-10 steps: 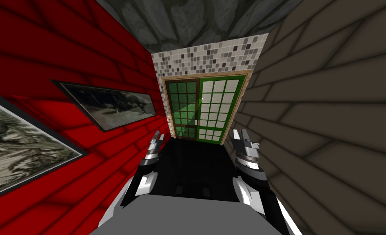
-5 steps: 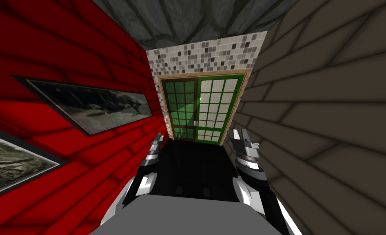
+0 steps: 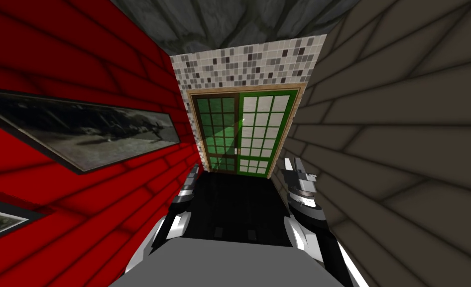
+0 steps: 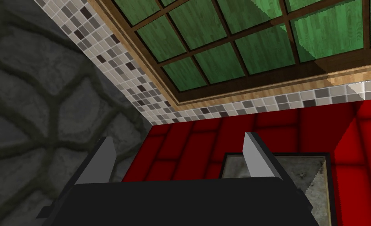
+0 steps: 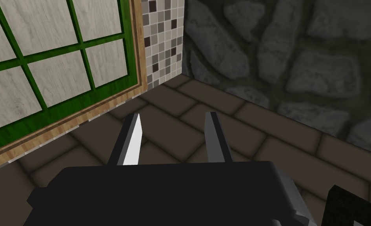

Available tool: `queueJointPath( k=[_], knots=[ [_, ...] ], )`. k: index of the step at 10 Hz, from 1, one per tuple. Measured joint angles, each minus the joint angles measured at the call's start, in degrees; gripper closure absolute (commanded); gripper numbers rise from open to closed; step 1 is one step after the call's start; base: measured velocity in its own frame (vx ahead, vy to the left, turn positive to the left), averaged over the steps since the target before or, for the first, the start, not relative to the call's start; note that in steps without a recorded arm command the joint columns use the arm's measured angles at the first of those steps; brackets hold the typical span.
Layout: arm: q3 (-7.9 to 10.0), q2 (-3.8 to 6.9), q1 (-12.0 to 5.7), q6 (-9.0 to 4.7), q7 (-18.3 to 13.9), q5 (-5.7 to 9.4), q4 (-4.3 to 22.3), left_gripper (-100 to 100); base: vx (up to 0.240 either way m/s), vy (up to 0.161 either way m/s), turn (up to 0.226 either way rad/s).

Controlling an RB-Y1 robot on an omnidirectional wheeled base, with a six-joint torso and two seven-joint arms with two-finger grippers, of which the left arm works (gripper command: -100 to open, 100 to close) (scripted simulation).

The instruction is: Pull the door open

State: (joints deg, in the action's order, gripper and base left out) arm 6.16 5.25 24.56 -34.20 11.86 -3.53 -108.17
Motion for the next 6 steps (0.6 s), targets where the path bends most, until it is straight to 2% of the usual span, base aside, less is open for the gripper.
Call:
queueJointPath(
  k=[6],
  knots=[
    [2.00, 0.41, -1.38, -1.40, 7.1, -1.73, 6.2, -100, 0.101, -0.037, -0.054]
  ],
)
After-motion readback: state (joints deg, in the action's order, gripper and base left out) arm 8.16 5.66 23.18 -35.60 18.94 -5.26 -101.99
